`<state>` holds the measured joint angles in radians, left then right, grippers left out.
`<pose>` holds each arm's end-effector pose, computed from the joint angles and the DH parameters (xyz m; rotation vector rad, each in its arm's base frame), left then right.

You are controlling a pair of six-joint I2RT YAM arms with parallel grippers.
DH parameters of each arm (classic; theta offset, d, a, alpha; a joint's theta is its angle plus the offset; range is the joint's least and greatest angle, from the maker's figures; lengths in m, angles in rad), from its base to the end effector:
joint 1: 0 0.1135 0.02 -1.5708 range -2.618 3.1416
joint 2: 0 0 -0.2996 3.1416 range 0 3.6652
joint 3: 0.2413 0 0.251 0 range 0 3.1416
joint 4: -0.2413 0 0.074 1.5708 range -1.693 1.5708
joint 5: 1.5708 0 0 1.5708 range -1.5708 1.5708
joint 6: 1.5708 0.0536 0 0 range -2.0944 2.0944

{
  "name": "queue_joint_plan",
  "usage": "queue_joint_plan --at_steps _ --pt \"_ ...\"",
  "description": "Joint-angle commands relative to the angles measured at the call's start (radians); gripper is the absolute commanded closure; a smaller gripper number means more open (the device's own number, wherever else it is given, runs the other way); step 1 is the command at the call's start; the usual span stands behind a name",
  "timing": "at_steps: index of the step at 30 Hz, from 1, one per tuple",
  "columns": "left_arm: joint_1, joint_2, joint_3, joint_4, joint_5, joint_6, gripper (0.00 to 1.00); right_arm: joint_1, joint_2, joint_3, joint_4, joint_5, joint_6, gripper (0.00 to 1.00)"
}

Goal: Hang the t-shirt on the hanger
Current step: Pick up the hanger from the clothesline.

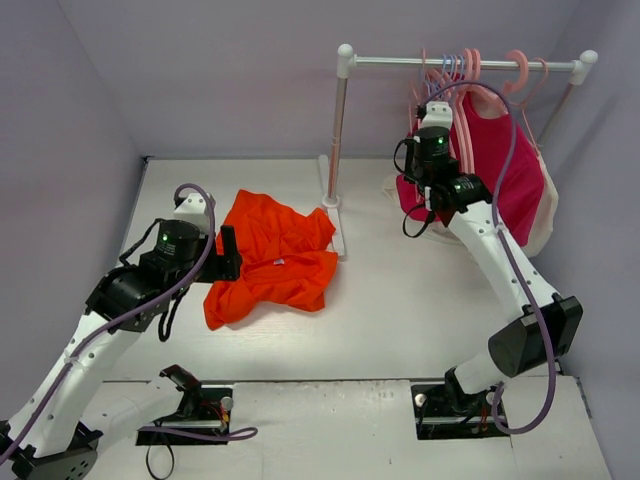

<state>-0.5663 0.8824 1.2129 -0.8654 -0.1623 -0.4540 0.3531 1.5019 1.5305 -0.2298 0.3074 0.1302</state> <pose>0.1312 -0.0731 0.4160 0.0210 2.1290 -0.4409 0.3470 0.1106 0.4543 0.0254 1.7629 0.0787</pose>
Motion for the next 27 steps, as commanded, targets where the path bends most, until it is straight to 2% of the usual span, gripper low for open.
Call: queue_joint_plan --at_steps 1,10,15,22,27 --pt "0.007 0.019 0.042 0.025 -0.01 0.021 0.28 -0.003 -0.118 0.062 0.066 -0.042 -0.007 1.0" --pt "0.006 0.051 0.057 0.028 -0.017 0.021 0.28 0.006 -0.199 0.041 0.069 -0.1 -0.067 1.0" --pt "0.006 0.068 0.064 0.029 -0.018 0.013 0.28 0.005 -0.252 0.014 0.069 -0.17 -0.033 1.0" --pt "0.006 0.119 0.049 0.032 -0.049 -0.066 0.28 0.019 -0.397 -0.245 0.069 -0.258 0.016 1.0" --pt "0.006 0.191 0.03 0.047 -0.156 -0.154 0.28 0.035 -0.557 -0.437 0.067 -0.329 0.006 1.0"
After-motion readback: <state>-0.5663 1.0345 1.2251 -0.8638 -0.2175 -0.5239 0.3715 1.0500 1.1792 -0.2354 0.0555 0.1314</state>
